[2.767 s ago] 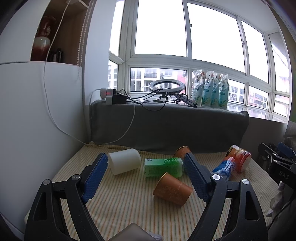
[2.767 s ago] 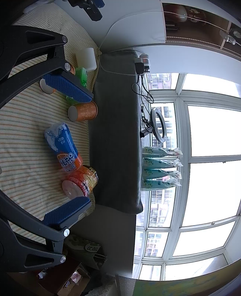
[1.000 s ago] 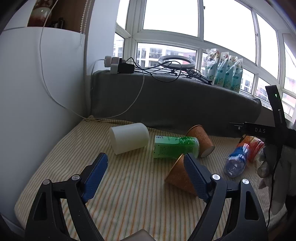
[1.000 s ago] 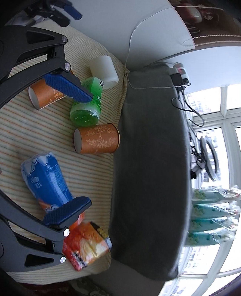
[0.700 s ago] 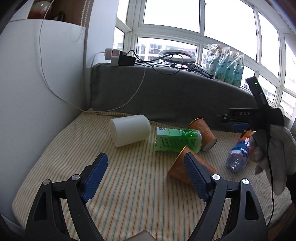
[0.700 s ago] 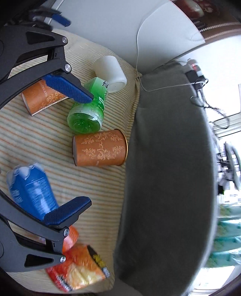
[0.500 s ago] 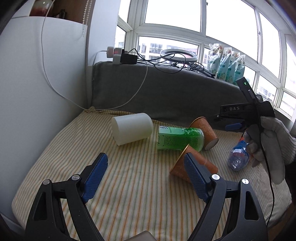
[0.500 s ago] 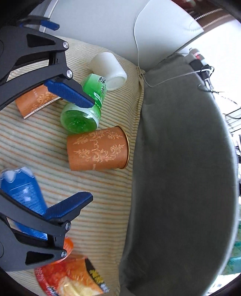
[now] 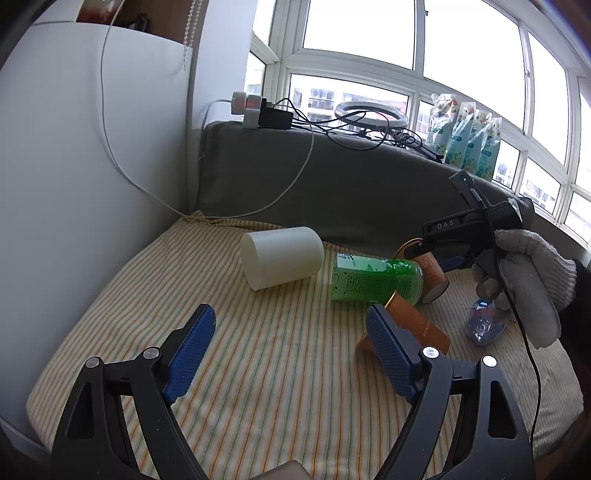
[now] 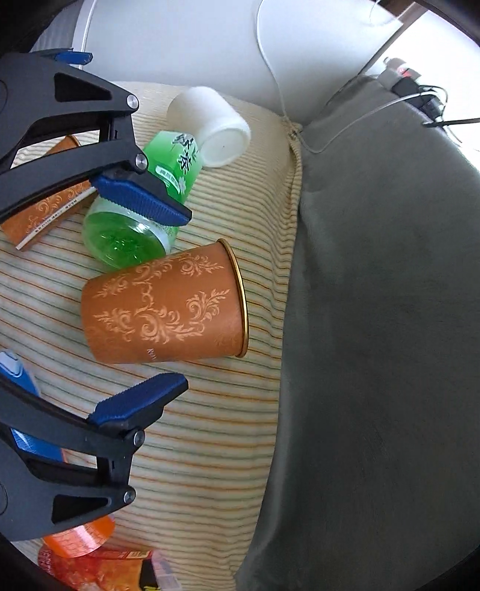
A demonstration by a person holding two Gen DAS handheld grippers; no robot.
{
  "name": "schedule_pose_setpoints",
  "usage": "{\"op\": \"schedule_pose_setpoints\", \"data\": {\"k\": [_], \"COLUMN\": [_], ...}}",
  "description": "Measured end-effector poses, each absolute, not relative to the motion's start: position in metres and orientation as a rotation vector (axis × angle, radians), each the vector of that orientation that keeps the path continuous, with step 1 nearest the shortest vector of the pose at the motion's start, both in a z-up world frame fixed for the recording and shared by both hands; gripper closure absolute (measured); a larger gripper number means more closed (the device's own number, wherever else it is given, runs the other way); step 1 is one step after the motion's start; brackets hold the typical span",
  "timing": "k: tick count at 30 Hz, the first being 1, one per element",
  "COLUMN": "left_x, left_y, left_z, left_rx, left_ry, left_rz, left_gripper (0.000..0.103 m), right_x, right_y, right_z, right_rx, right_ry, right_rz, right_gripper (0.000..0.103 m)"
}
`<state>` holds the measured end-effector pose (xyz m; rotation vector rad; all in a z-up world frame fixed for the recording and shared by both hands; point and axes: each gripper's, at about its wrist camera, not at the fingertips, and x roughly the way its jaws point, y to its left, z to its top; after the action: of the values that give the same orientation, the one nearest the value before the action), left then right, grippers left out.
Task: Flip cup upright
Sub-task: 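Move the right gripper to the upright orange floral cup and close on it, then lift the orange cup with the right gripper and carry it across the cushion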
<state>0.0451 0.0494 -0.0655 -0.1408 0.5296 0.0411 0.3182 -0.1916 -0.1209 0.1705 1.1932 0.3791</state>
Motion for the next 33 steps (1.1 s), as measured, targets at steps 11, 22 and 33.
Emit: {"op": "schedule_pose_setpoints", "data": {"k": [11,22,33], "left_x": [0.045,0.037,0.026], "left_y": [0.052,0.045,0.027], "left_z": [-0.065,-0.058,-0.05], "left_rx": [-0.145,-0.13,-0.106], "left_ry": [0.528,0.511,0.499], "left_rz": [0.046,0.037,0.0], "left_gripper": [0.02,0.02,0.02], "right_x": [0.32,0.298,0.24], "right_y": [-0.192,-0.209,-0.239], "right_z": [-0.131,-0.098,-0.059], "right_rx": [0.167,0.223,0.265], "right_ry": [1.205,1.113,1.026], "right_rz": [0.377,0.401,0.442], "right_gripper": [0.034,0.034,0.034]}}
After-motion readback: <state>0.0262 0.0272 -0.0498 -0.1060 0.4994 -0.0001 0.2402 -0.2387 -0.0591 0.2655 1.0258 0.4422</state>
